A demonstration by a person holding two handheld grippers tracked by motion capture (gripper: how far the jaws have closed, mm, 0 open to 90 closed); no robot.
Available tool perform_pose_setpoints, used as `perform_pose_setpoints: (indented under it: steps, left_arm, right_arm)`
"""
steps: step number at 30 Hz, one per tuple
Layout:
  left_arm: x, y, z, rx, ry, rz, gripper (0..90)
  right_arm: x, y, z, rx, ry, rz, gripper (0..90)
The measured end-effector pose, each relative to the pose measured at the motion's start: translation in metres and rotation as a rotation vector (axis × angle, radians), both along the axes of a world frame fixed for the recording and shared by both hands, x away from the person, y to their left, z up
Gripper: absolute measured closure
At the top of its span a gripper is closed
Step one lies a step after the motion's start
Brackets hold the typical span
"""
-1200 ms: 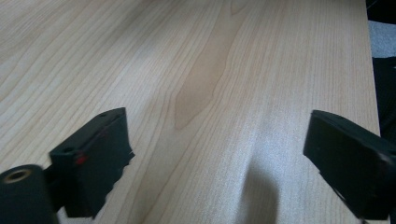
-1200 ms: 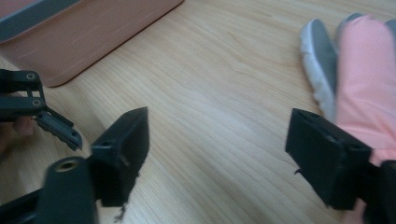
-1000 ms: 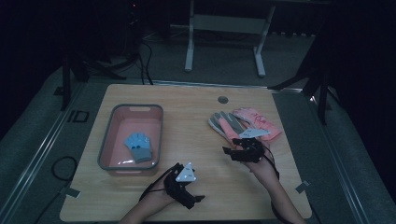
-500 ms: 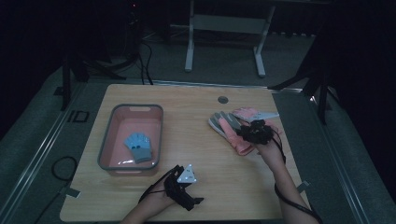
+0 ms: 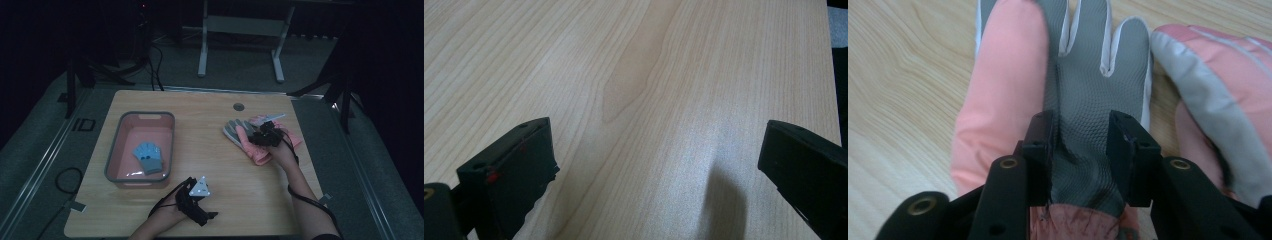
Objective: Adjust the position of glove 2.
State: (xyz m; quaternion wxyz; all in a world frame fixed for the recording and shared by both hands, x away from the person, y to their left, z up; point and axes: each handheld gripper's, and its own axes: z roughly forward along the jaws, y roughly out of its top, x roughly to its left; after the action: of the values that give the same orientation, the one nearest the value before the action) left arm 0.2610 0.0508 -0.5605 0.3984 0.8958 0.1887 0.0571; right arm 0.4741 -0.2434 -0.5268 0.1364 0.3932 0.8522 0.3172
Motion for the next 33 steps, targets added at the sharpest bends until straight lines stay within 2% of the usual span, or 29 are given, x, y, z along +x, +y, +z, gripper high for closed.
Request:
perform_pose_setpoints:
  steps: [3, 6, 8, 10, 13, 15, 18, 22, 26, 28, 29, 33]
  left_arm:
    - [-0.001, 0.0, 0.0, 0.001, -0.001, -0.003, 2.0]
    - [-0.001, 0.0, 0.0, 0.003, -0.002, -0.004, 2.0]
    - [-0.001, 0.0, 0.0, 0.002, -0.009, 0.003, 2.0]
    - [0.0, 0.002, 0.001, -0.012, -0.009, 0.009, 2.0]
    - [0.0, 0.003, 0.001, -0.018, -0.006, 0.012, 2.1]
    - [-0.001, 0.003, 0.001, -0.011, -0.006, 0.009, 2.0]
    - [-0.001, 0.003, 0.001, -0.009, -0.01, 0.005, 2.0]
    - [-0.001, 0.003, 0.001, -0.018, -0.01, 0.009, 2.0]
    - [-0.001, 0.002, 0.001, -0.023, -0.016, 0.013, 2.0]
    - [-0.002, 0.002, 0.001, -0.019, -0.019, 0.01, 2.0]
    - [-0.002, 0.001, 0.0, -0.015, -0.022, 0.008, 2.0]
    - [-0.002, 0.001, 0.001, -0.014, -0.029, 0.003, 2.0]
  right_arm:
    - [-0.002, 0.001, -0.003, -0.011, -0.021, 0.002, 71.4]
    - [-0.004, 0.002, -0.005, -0.02, -0.036, 0.003, 74.3]
    - [-0.008, 0.005, -0.006, -0.028, -0.046, -0.012, 82.3]
    - [-0.011, 0.008, -0.006, -0.032, -0.053, -0.028, 84.7]
    - [-0.019, 0.012, -0.006, 0.01, -0.034, -0.047, 85.8]
    - [-0.027, 0.016, -0.005, 0.019, -0.031, -0.076, 86.4]
    - [-0.041, 0.022, 0.004, 0.056, -0.026, -0.147, 87.6]
    - [-0.062, 0.027, 0.018, 0.165, -0.031, -0.234, 87.7]
    - [-0.082, 0.031, 0.03, 0.237, -0.036, -0.331, 87.8]
    - [-0.09, 0.036, 0.034, 0.236, -0.046, -0.371, 87.7]
    - [-0.093, 0.038, 0.036, 0.255, -0.042, -0.391, 87.8]
    - [-0.102, 0.052, 0.036, 0.274, -0.032, -0.431, 87.7]
